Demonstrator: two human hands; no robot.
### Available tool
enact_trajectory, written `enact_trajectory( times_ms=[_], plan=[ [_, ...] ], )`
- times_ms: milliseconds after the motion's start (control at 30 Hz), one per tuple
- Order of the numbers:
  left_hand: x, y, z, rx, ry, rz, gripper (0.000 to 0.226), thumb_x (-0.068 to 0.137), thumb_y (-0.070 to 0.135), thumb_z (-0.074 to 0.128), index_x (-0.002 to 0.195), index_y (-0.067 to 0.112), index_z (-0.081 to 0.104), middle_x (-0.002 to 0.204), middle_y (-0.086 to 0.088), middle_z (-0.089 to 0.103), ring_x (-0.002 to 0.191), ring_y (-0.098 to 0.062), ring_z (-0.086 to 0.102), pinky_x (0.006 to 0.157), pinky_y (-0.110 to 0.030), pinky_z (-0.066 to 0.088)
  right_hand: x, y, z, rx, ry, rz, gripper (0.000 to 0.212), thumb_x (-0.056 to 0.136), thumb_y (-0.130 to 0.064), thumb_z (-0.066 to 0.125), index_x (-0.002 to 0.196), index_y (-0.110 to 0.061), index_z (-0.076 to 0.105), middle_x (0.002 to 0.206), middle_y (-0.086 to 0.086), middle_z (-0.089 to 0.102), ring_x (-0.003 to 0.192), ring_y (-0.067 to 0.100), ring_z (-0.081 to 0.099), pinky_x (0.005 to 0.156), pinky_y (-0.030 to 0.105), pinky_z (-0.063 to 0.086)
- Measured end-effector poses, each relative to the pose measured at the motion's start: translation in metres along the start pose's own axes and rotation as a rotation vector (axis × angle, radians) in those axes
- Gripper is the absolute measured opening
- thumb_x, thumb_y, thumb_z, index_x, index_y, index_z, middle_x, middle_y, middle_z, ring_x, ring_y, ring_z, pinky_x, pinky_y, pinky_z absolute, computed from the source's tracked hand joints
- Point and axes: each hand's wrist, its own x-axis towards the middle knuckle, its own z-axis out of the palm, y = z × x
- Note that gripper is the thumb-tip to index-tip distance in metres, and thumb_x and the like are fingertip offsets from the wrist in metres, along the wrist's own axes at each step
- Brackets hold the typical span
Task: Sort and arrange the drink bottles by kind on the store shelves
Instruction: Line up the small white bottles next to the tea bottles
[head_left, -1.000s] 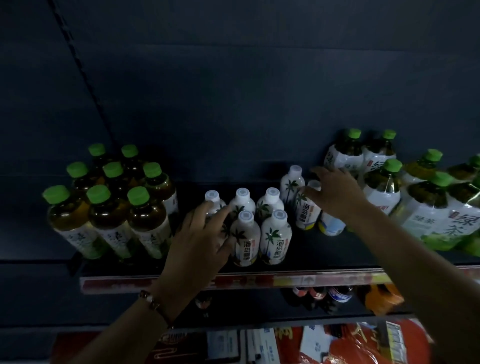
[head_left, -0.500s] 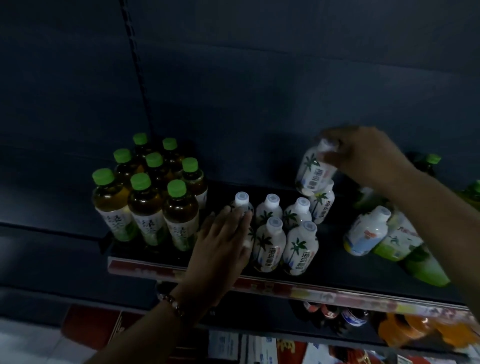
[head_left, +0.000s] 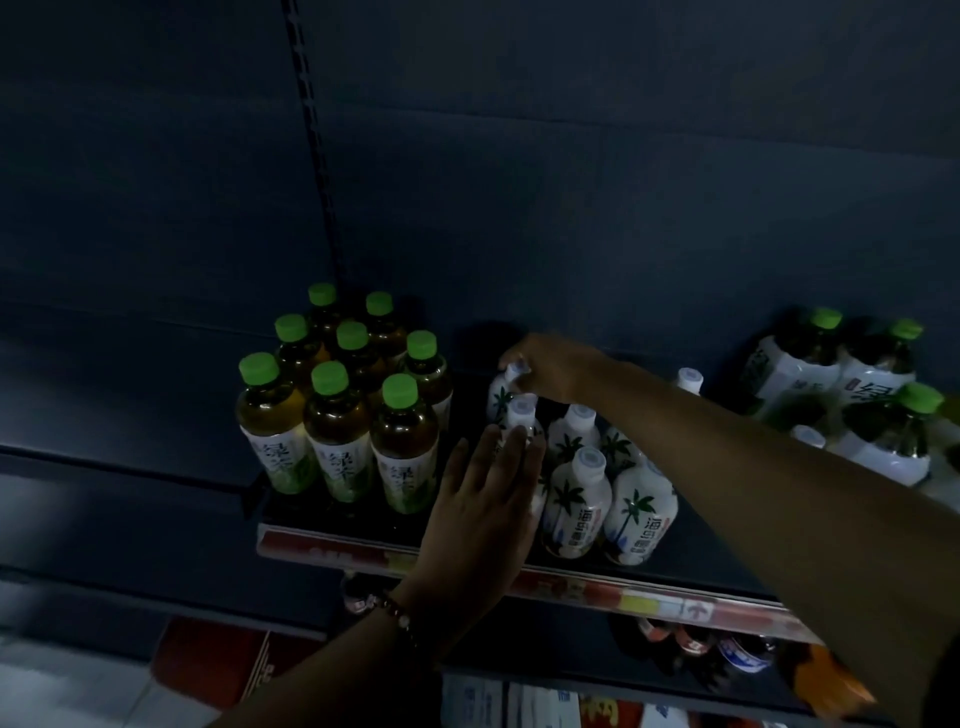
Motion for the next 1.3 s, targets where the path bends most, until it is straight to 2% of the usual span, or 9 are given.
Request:
enact_trajectory(
  times_ms=[100,267,433,600,667,767,900,1100,1300],
  plan=[
    [0.000,0.000,0.000,-0.002,0.003,-0.002,0.061,0.091,0.032,0.039,0.147,0.006,0.039,0.150,-0.017,0.047,0.137,-0.039,0.046,0.106,-0.056,0.043,0.002,0.007,0.006,0.029,-0.001,-0.003,0.026,0.093,-0.017,0.056,0.115,-0.009,0.068,0.111,0.005,0.069,0.098,0.020,0.064,0.078,0.027,0.046],
    [-0.002,-0.002,0.003,-0.030,0.005,0.008,0.068,0.086,0.029,0.060,0.148,0.006,0.041,0.151,-0.018,0.045,0.137,-0.039,0.045,0.106,-0.054,0.043,-0.003,0.016,0.009,0.045,0.016,0.018,0.032,0.095,-0.024,0.053,0.125,-0.020,0.062,0.120,-0.001,0.063,0.099,0.011,0.056,0.081,0.023,0.039],
    [0.001,-0.004,0.000,-0.049,0.026,0.018,0.060,0.091,0.031,0.046,0.145,0.005,0.045,0.147,-0.018,0.050,0.135,-0.038,0.047,0.106,-0.053,0.043,-0.015,0.021,0.009,0.098,0.053,0.086,0.047,0.094,-0.042,0.055,0.136,-0.021,0.051,0.133,0.004,0.057,0.119,0.024,0.055,0.092,0.032,0.044],
    [0.003,-0.009,-0.004,-0.037,0.009,0.047,0.060,0.090,0.035,0.046,0.144,0.008,0.045,0.144,-0.014,0.052,0.137,-0.033,0.044,0.107,-0.046,0.040,-0.053,0.073,-0.009,-0.106,0.295,0.364,0.046,0.089,-0.047,0.052,0.129,-0.025,0.058,0.136,0.008,0.056,0.123,0.031,0.051,0.100,0.040,0.045],
    [0.003,-0.010,-0.004,-0.046,0.019,0.047,0.060,0.090,0.034,0.048,0.144,0.008,0.047,0.144,-0.013,0.052,0.137,-0.032,0.044,0.107,-0.045,0.039,-0.066,0.098,-0.015,-0.140,0.238,0.554,0.048,0.082,-0.050,0.051,0.123,-0.026,0.060,0.133,0.009,0.057,0.119,0.034,0.054,0.093,0.039,0.048],
    [0.005,-0.010,-0.003,-0.069,0.030,0.038,0.059,0.089,0.034,0.049,0.142,0.008,0.051,0.142,-0.011,0.054,0.136,-0.030,0.045,0.106,-0.044,0.041,-0.079,0.119,-0.014,-0.048,0.091,0.646,0.046,0.090,-0.039,0.058,0.130,-0.015,0.056,0.134,0.013,0.057,0.118,0.032,0.056,0.087,0.031,0.046],
    [0.005,-0.010,-0.003,-0.096,0.014,0.028,0.059,0.090,0.035,0.047,0.143,0.010,0.048,0.144,-0.009,0.052,0.137,-0.027,0.042,0.105,-0.042,0.041,-0.078,0.128,-0.019,-0.059,0.126,0.594,0.041,0.086,-0.033,0.068,0.122,-0.013,0.062,0.129,0.011,0.060,0.116,0.031,0.056,0.087,0.029,0.044],
    [0.005,-0.010,-0.005,-0.109,0.034,0.031,0.058,0.089,0.036,0.047,0.141,0.010,0.050,0.142,-0.010,0.054,0.135,-0.026,0.043,0.101,-0.038,0.042,-0.055,0.103,-0.031,-0.061,0.192,0.338,0.029,0.086,-0.037,0.069,0.105,-0.015,0.071,0.114,0.004,0.066,0.109,0.025,0.060,0.090,0.030,0.045],
    [0.004,-0.012,-0.004,-0.161,0.021,0.036,0.058,0.089,0.034,0.050,0.141,0.009,0.049,0.142,-0.011,0.053,0.134,-0.029,0.047,0.100,-0.043,0.049,-0.026,0.062,-0.016,-0.099,0.047,0.275,0.042,0.086,-0.047,0.066,0.107,-0.011,0.070,0.112,0.008,0.066,0.100,0.022,0.060,0.086,0.032,0.049]
  ],
)
